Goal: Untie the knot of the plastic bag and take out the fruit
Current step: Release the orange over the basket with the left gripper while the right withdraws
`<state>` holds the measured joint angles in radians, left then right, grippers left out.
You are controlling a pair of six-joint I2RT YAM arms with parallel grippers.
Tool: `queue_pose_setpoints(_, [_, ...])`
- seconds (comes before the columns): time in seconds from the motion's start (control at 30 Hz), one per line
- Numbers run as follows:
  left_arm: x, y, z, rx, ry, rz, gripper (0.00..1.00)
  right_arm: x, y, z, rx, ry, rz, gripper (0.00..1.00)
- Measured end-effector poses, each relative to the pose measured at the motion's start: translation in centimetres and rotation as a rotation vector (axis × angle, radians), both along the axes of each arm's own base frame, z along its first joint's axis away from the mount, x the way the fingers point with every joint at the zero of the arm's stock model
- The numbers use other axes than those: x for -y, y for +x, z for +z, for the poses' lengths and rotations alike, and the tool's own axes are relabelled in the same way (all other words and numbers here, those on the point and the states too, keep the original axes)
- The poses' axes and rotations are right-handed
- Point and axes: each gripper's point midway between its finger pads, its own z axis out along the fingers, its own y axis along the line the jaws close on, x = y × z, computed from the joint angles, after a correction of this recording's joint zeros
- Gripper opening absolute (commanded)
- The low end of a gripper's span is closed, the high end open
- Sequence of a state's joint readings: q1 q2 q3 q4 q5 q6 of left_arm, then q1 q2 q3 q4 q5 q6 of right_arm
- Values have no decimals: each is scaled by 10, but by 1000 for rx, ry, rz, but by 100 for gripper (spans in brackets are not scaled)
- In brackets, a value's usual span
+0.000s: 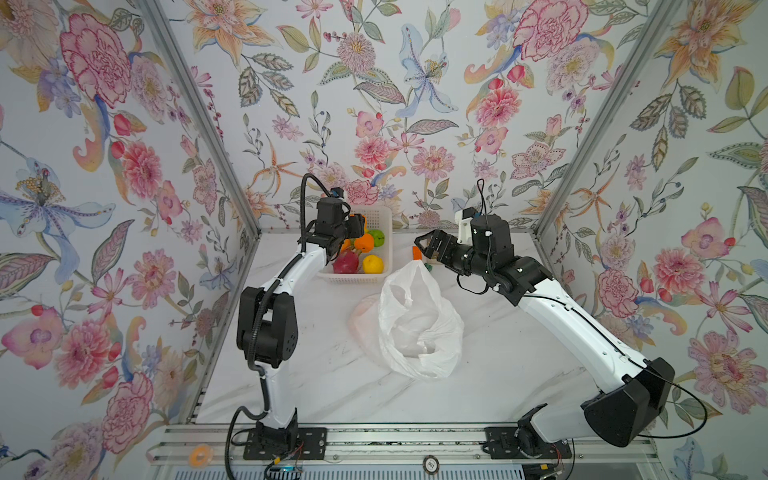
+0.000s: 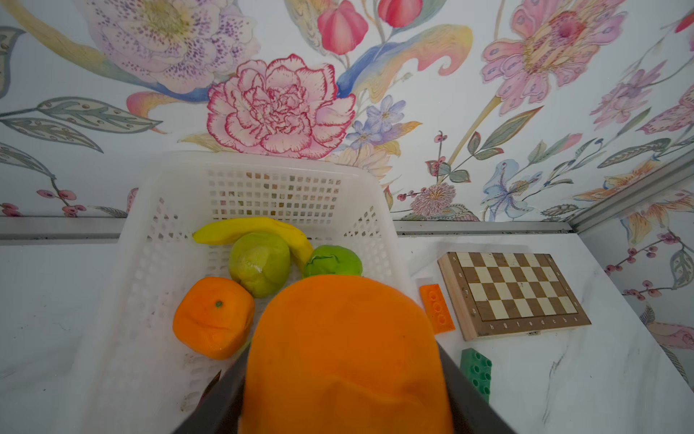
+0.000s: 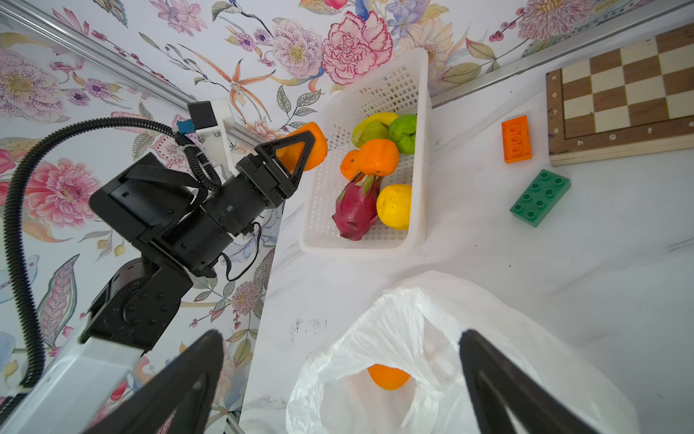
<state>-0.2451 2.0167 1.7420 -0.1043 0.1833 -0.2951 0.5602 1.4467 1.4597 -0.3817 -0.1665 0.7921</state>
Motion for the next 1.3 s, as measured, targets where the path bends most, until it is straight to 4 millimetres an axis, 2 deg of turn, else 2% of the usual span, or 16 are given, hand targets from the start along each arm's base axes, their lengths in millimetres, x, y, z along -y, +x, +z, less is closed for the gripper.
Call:
queue_pose_setpoints(0.2, [-1,45,-33,-45,-46,11,43,-7,10,-8,-18,-10,2,99])
queue_pose_setpoints(0.33, [3,69,-56,-65,-55,0,45,-2,20,-12,-29,-13,-15,99])
queue_pose_setpoints(0.53, [16,94,-80,-66,-110,-19,46,3,35,-17,-40,-16,-37,99])
queue_pose_setpoints(0.7, [22,106,-97,-66,-200,-4,48,0,41,-22,-55,-18,-30,99])
queue_pose_setpoints(0.87, [26,116,-116,-78,-249,14,58,-4,57,-18,-54,-4,-26,99])
queue_pose_setpoints(0.97, [27,121,-121,-76,-260,18,68,-6,61,-20,-59,-3,-22,99])
queue_pose_setpoints(1.1, [27,123,-125,-81,-270,25,81,-7,62,-22,-63,-3,-20,99])
queue_pose_setpoints(1.3, [26,122,-124,-83,-252,23,94,-5,63,-22,-64,-3,-23,99])
